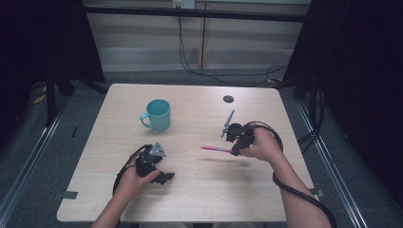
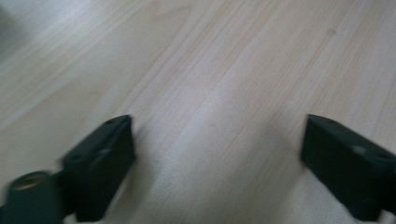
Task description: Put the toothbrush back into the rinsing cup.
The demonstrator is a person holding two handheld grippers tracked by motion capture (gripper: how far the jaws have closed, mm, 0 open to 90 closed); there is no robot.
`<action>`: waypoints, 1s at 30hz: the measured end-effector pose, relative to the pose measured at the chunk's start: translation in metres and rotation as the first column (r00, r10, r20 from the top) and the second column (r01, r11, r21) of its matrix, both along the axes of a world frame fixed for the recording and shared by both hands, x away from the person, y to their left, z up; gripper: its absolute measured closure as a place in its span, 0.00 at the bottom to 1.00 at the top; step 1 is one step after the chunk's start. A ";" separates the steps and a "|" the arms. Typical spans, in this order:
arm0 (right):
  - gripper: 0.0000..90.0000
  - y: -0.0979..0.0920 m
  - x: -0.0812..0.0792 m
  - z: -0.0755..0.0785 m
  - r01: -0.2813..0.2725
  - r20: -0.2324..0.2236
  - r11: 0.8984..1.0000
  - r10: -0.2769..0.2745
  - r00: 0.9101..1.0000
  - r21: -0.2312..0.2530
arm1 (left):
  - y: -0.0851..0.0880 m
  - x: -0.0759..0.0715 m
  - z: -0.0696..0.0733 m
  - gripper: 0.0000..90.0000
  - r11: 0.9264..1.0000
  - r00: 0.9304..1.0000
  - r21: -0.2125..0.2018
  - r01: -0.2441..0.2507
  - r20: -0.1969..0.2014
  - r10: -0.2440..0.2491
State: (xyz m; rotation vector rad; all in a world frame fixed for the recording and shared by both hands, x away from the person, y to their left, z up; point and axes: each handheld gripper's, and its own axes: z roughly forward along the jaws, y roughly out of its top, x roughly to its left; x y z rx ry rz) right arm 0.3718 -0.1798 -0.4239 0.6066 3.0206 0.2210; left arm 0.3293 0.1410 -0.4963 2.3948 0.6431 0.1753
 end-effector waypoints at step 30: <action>0.90 0.003 -0.003 0.008 -0.008 -0.003 1.000 0.008 1.000 -0.016 | -0.049 0.013 0.062 0.23 0.962 0.981 0.193 0.193 -0.018 -0.193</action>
